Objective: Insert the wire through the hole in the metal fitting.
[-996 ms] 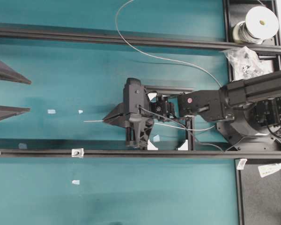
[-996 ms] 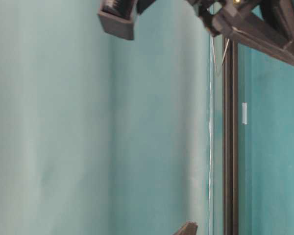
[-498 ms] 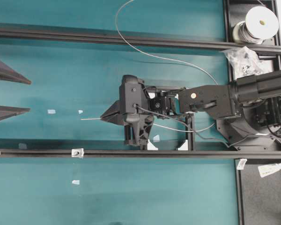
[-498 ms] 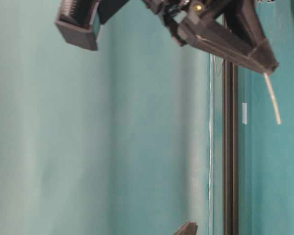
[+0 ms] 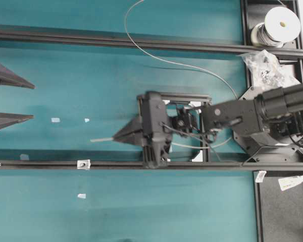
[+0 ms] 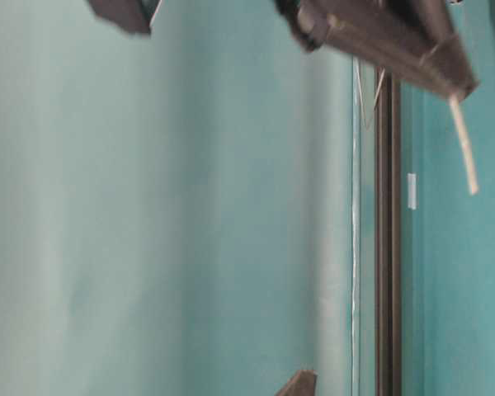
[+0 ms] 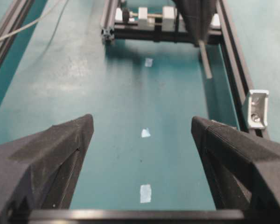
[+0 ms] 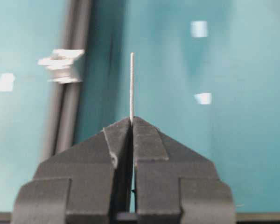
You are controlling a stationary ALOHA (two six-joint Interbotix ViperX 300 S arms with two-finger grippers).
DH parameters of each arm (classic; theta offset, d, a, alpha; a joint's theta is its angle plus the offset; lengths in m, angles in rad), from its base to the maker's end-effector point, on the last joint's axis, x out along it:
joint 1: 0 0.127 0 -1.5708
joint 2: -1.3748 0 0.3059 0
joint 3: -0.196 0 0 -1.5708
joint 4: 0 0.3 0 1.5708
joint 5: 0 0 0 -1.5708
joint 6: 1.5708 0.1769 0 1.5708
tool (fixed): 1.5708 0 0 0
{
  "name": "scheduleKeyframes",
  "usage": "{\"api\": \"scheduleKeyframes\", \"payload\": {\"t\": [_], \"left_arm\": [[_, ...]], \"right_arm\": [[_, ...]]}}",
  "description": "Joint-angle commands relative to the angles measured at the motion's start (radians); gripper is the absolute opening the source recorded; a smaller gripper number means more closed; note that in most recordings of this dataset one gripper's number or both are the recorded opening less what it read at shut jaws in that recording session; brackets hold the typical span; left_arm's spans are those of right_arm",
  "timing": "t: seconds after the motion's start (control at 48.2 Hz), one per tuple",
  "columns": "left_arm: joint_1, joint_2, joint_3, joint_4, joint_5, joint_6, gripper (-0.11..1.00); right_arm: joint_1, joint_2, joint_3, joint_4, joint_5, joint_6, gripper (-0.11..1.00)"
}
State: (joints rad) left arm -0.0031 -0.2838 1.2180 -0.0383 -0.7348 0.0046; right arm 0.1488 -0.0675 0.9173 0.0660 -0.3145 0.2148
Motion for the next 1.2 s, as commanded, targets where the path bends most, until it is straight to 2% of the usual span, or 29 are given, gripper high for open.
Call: {"api": "scheduleKeyframes", "payload": {"t": [0.0,0.207,0.332,0.477,0.519,0.602,0.643,0.705,0.788,0.85,1.182], "left_arm": [[-0.017,0.005,0.005,-0.005,-0.037,0.000,0.82],[-0.086,0.012,0.015,-0.009,-0.041,-0.011,0.82],[-0.121,0.014,0.015,-0.017,-0.044,-0.015,0.81],[-0.130,0.018,0.040,-0.025,-0.060,-0.034,0.81],[-0.132,0.023,0.049,-0.026,-0.075,-0.044,0.81],[-0.135,0.043,0.064,-0.025,-0.117,-0.075,0.81],[-0.137,0.057,0.067,-0.026,-0.130,-0.089,0.81],[-0.140,0.081,0.067,-0.026,-0.147,-0.104,0.81],[-0.150,0.124,0.058,-0.025,-0.164,-0.114,0.81],[-0.160,0.158,0.048,-0.026,-0.181,-0.117,0.81],[-0.224,0.313,0.018,-0.026,-0.322,-0.126,0.81]], "right_arm": [[0.020,-0.025,0.021,0.049,-0.066,0.002,0.00],[0.101,-0.037,0.103,0.201,-0.178,-0.008,-0.01],[0.150,-0.037,0.126,0.275,-0.236,-0.023,0.00],[0.221,-0.032,0.127,0.382,-0.293,-0.097,0.00],[0.245,-0.023,0.127,0.426,-0.318,-0.127,0.00],[0.290,0.002,0.127,0.546,-0.373,-0.193,-0.01],[0.318,0.021,0.124,0.632,-0.405,-0.235,0.00],[0.353,0.046,0.120,0.733,-0.439,-0.281,0.00],[0.390,0.075,0.106,0.813,-0.477,-0.327,-0.01],[0.405,0.091,0.091,0.833,-0.485,-0.344,-0.01],[0.434,0.109,0.086,0.833,-0.477,-0.344,-0.01]]}}
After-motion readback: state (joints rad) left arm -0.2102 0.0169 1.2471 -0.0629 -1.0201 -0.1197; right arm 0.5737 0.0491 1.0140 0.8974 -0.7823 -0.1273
